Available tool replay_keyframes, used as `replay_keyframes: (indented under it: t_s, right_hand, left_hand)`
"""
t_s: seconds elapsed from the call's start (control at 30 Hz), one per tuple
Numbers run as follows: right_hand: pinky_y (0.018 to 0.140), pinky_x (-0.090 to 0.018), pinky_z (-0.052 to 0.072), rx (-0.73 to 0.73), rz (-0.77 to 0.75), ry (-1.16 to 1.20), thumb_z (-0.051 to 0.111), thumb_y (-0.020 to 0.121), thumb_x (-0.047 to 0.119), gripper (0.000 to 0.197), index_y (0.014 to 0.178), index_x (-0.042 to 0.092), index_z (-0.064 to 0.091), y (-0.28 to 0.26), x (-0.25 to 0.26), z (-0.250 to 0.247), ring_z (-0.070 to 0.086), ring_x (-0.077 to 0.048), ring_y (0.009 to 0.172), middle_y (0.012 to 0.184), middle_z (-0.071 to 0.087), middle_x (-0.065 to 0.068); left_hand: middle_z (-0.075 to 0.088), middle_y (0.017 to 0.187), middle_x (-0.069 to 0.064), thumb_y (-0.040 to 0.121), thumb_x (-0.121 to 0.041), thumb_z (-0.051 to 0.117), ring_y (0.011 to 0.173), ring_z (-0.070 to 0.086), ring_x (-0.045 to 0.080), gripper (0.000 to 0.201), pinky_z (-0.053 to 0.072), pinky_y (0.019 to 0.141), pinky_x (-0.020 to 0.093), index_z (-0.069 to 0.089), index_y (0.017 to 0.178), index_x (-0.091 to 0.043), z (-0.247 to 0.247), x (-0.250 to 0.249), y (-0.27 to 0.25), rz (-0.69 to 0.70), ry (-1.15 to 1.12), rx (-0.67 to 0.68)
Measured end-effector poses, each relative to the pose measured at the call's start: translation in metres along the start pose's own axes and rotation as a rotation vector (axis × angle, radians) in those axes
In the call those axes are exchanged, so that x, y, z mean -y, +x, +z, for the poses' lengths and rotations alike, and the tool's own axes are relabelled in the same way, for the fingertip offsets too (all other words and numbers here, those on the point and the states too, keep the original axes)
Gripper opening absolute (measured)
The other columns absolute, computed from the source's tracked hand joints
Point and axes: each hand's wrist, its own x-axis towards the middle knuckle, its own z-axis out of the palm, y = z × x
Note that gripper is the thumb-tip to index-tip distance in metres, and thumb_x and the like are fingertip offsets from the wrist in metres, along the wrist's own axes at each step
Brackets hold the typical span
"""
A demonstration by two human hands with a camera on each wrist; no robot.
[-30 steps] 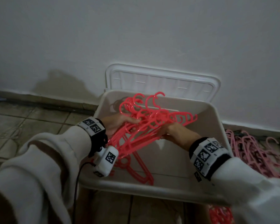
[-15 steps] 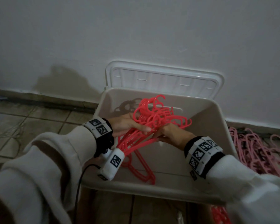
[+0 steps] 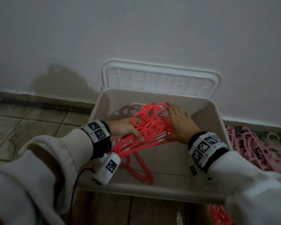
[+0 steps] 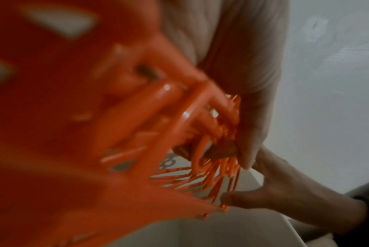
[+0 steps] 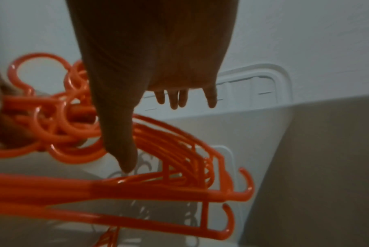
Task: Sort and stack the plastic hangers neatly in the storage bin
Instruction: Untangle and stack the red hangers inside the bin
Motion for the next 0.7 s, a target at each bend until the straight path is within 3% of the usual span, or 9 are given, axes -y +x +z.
replay_keyframes:
  t_s: [0.03, 0.1, 0.17, 0.23, 0.3, 0.4, 0.5, 0.57, 0.7]
  right_hand:
    - [0.115, -0.047, 0.010, 0.068, 0.010, -0.041, 0.069, 0.075, 0.038, 0.099, 0.148, 0.015, 0.006, -0.001, 0.002, 0.001, 0.011, -0.018, 0.143, 0.155, 0.010, -0.001]
    - [0.116, -0.049, 0.003, 0.123, -0.019, -0.061, 0.061, 0.083, 0.036, 0.081, 0.147, 0.016, 0.014, 0.001, 0.003, 0.007, 0.016, -0.016, 0.143, 0.154, 0.018, 0.000]
    - [0.115, -0.046, 0.016, 0.116, -0.073, 0.044, 0.060, 0.085, 0.031, 0.056, 0.136, 0.015, 0.041, 0.004, 0.000, 0.012, 0.040, -0.020, 0.133, 0.140, 0.045, -0.006]
    - [0.098, -0.033, 0.039, 0.127, -0.083, 0.222, 0.058, 0.082, 0.031, 0.041, 0.117, 0.010, 0.060, 0.004, -0.002, 0.012, 0.057, -0.026, 0.114, 0.119, 0.063, -0.011]
    - [0.081, -0.022, 0.039, 0.162, -0.103, 0.305, 0.045, 0.074, 0.033, 0.050, 0.110, 0.004, 0.064, 0.001, -0.002, 0.011, 0.062, -0.026, 0.105, 0.110, 0.067, -0.014]
    - [0.077, -0.016, 0.036, 0.149, -0.125, 0.353, 0.052, 0.081, 0.028, 0.042, 0.110, 0.000, 0.064, 0.001, -0.005, 0.015, 0.063, -0.025, 0.103, 0.108, 0.068, -0.016]
    - [0.075, -0.011, 0.034, 0.108, -0.111, 0.434, 0.063, 0.085, 0.011, 0.028, 0.110, -0.003, 0.064, -0.001, -0.012, 0.019, 0.058, -0.012, 0.100, 0.108, 0.067, -0.017]
    - [0.073, -0.009, 0.032, 0.097, -0.075, 0.454, 0.064, 0.084, 0.010, 0.030, 0.111, -0.003, 0.064, -0.002, -0.014, 0.018, 0.052, -0.009, 0.093, 0.106, 0.067, -0.016]
    - [0.069, -0.013, 0.034, 0.158, -0.045, 0.394, 0.057, 0.087, 0.003, 0.025, 0.109, -0.005, 0.062, 0.002, -0.002, 0.015, 0.054, -0.013, 0.081, 0.097, 0.067, -0.017]
  left_hand:
    - [0.071, 0.078, -0.005, 0.076, 0.019, 0.056, 0.072, 0.067, 0.008, 0.037, 0.055, 0.071, 0.020, 0.063, 0.088, -0.015, 0.005, -0.002, -0.001, 0.001, 0.021, 0.020]
    - [0.071, 0.077, -0.007, 0.076, 0.020, 0.057, 0.072, 0.066, 0.005, 0.038, 0.054, 0.070, 0.016, 0.063, 0.086, -0.016, 0.013, -0.005, -0.003, 0.014, 0.053, 0.050]
    - [0.069, 0.085, -0.003, 0.075, 0.018, 0.059, 0.076, 0.065, 0.004, 0.036, 0.053, 0.073, 0.015, 0.063, 0.090, -0.014, 0.019, -0.008, -0.005, 0.034, 0.097, 0.068]
    - [0.065, 0.094, -0.003, 0.075, 0.012, 0.065, 0.079, 0.063, -0.002, 0.036, 0.049, 0.074, 0.008, 0.061, 0.097, -0.016, 0.019, -0.013, -0.006, 0.046, 0.233, 0.071]
    - [0.063, 0.104, -0.005, 0.073, 0.004, 0.071, 0.090, 0.061, -0.004, 0.045, 0.043, 0.074, 0.002, 0.055, 0.110, -0.017, 0.017, -0.015, -0.005, 0.069, 0.434, 0.024]
    - [0.057, 0.124, 0.003, 0.070, 0.001, 0.076, 0.112, 0.054, 0.014, 0.066, 0.042, 0.083, 0.007, 0.046, 0.128, -0.011, 0.010, -0.012, 0.001, 0.057, 0.613, -0.055]
    - [0.058, 0.110, -0.002, 0.076, -0.012, 0.074, 0.099, 0.053, 0.013, 0.046, 0.042, 0.082, 0.020, 0.052, 0.117, -0.013, -0.001, -0.008, 0.004, -0.075, 0.879, -0.112]
    - [0.059, 0.101, 0.004, 0.082, -0.021, 0.067, 0.089, 0.053, 0.015, 0.024, 0.042, 0.076, 0.024, 0.056, 0.102, -0.013, -0.004, -0.005, 0.005, -0.116, 1.004, -0.192]
    - [0.062, 0.095, 0.011, 0.089, -0.024, 0.056, 0.084, 0.057, 0.020, 0.019, 0.045, 0.074, 0.029, 0.058, 0.099, -0.008, 0.005, 0.000, 0.012, -0.064, 1.061, -0.229]
